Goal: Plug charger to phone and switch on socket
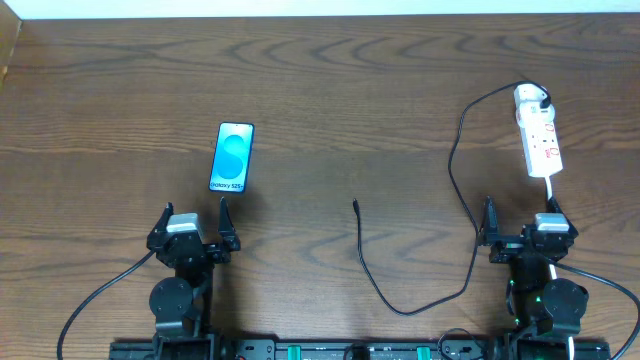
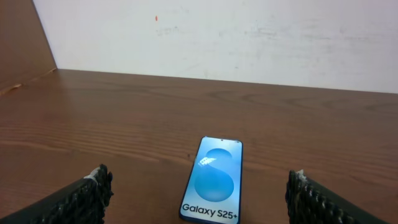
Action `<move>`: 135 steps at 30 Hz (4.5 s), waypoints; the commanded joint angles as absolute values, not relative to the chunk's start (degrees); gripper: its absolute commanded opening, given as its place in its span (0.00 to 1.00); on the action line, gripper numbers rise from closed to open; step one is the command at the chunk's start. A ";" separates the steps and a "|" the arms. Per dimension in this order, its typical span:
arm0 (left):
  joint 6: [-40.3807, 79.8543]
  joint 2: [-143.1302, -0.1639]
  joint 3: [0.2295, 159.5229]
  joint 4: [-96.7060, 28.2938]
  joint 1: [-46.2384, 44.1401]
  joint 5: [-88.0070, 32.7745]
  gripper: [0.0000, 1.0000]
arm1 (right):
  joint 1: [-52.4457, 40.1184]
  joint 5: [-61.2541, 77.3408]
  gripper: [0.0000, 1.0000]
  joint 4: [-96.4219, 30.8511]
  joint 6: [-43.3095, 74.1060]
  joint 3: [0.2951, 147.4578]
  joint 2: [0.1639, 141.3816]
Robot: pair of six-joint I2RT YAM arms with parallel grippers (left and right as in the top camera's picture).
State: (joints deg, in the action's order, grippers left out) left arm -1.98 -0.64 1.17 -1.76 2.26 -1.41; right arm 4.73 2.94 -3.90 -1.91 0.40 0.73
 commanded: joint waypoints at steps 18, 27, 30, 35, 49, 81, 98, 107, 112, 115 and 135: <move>-2.76 -0.60 0.23 -4.03 2.72 -1.02 0.90 | 4.29 2.26 0.99 -4.23 -1.15 0.32 0.27; -2.76 -0.60 0.23 -4.03 2.72 -1.02 0.90 | 4.29 2.26 0.99 -4.23 -1.15 0.32 0.27; -2.76 -0.60 0.23 -4.03 2.72 -1.02 0.91 | 4.29 2.24 0.99 -4.25 -1.15 0.32 0.27; -2.76 -0.60 0.23 -4.03 2.72 -1.02 0.91 | 4.29 2.26 0.99 -4.23 -1.15 0.32 0.27; -2.76 -0.60 0.23 -4.03 2.72 -1.02 0.90 | 4.29 2.26 0.99 -4.23 -1.15 0.32 0.27; -2.79 -2.33 11.33 -8.25 2.72 -0.80 0.90 | 4.29 2.26 0.99 -4.23 -1.15 0.32 0.27; -2.76 -33.82 38.04 -14.63 2.72 -1.06 0.91 | 4.29 2.26 0.99 -4.23 -1.15 0.32 0.27; -2.76 -53.49 56.18 -27.31 2.72 -1.04 0.90 | 4.29 2.26 0.99 -4.23 -1.15 0.32 0.27; -2.68 -64.03 65.84 -34.52 2.70 -1.08 0.91 | 4.29 2.26 0.99 -4.23 -1.15 0.32 0.27; -1.65 -70.65 72.14 -40.12 2.66 -1.17 0.91 | 4.29 2.26 0.99 -4.23 -1.15 0.32 0.27; -1.23 -100.40 89.08 -57.60 1.83 -4.60 0.90 | 4.29 2.26 0.99 -4.23 -1.15 0.32 0.27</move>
State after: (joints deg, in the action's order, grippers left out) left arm -1.54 -97.69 88.01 -56.82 2.22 -3.86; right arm 4.73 2.72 -3.97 -1.89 0.40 0.69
